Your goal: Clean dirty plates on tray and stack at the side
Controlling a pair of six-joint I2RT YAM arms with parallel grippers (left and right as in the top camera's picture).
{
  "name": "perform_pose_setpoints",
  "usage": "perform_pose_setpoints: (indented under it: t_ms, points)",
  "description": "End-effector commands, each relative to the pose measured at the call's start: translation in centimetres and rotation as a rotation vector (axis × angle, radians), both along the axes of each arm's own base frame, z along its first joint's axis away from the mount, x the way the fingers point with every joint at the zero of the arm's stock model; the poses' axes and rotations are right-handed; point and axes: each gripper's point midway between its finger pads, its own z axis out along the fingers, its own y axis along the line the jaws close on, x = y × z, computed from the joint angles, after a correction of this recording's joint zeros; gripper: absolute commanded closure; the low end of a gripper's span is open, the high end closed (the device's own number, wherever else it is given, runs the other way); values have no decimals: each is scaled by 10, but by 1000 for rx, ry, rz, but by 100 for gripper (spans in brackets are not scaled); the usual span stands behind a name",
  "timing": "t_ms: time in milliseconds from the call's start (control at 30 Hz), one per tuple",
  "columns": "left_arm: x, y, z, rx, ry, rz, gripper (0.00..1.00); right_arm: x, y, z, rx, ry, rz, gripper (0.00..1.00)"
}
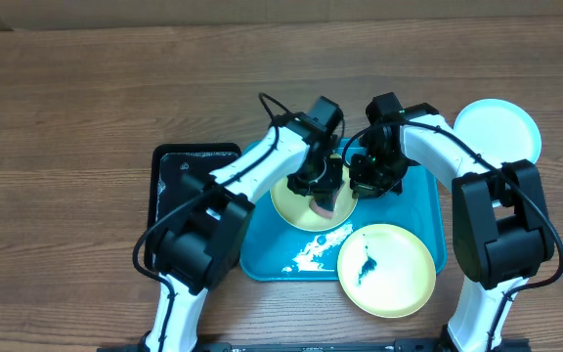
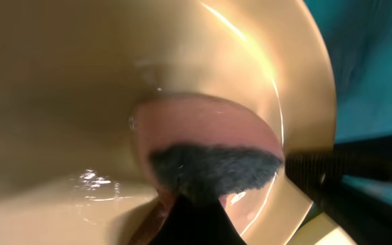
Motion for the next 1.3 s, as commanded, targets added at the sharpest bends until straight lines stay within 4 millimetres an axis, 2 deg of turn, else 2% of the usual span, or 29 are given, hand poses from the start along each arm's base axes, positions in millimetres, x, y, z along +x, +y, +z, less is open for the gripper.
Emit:
perform_pose_setpoints:
  t_ms: [0, 100, 200, 267, 367, 467, 600, 667, 767, 867, 1000, 1267]
  points:
    - [23, 24, -11, 17, 28, 156, 96, 1, -1, -1, -3, -1, -10, 96]
    - [45, 50, -8, 82, -21, 212, 96, 1, -1, -1, -3, 0, -10, 96]
    - [58, 70, 0, 153, -63, 221, 96, 1, -1, -1, -3, -1, -10, 96]
    - [63, 80, 10, 210, -85, 213, 96, 1, -1, -1, -3, -2, -10, 96]
    - [66, 84, 28, 250, -106, 181, 96, 2, -1, -1, -2, -6, -10, 96]
    - [64, 82, 53, 264, -120, 158, 96, 4, 0, -1, 2, -18, -1, 96]
    - [56, 84, 96, 264, -135, 156, 96, 7, 0, -2, 9, -39, 25, 96]
    - [48, 94, 119, 288, -145, 160, 96, 10, 1, -2, 15, -58, 40, 96]
    - [33, 123, 140, 371, -140, 179, 96, 16, 2, 1, 17, -89, 52, 96]
    - [16, 161, 152, 489, -98, 214, 96, 26, 4, 12, 27, -143, 96, 96]
    - [-2, 201, 161, 580, -19, 270, 96, 37, 8, 40, 48, -227, 167, 96]
    - [5, 234, 169, 569, -13, 371, 96, 57, -10, 107, -57, -434, 213, 96]
